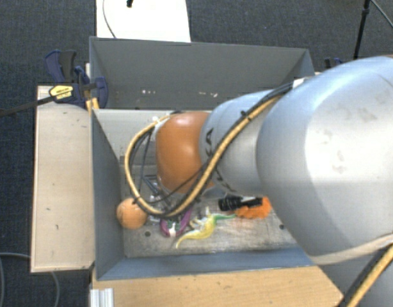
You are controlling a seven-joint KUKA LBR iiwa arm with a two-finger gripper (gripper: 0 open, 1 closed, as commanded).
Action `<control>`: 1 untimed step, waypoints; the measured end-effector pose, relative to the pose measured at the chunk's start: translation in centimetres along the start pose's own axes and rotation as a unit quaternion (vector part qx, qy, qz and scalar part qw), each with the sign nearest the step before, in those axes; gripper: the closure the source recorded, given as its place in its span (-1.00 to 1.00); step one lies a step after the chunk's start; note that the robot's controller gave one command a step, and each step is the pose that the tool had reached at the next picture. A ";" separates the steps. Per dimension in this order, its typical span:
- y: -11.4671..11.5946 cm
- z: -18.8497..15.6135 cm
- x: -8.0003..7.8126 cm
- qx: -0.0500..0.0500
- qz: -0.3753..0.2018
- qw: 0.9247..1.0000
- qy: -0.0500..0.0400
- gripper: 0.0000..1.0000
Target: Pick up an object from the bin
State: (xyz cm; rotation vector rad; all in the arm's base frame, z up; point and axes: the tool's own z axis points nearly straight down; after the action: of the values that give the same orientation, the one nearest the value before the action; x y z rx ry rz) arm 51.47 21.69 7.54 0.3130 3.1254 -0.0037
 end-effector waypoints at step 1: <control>1.4 -4.8 -0.1 0.003 -0.002 1.000 0.003 1.00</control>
Offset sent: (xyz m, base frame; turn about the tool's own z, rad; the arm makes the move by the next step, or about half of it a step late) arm 0.0087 -0.0147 0.0989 -0.0210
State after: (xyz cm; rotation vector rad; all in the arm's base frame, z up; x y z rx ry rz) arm 51.82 23.03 12.31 0.3083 3.1331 -0.0109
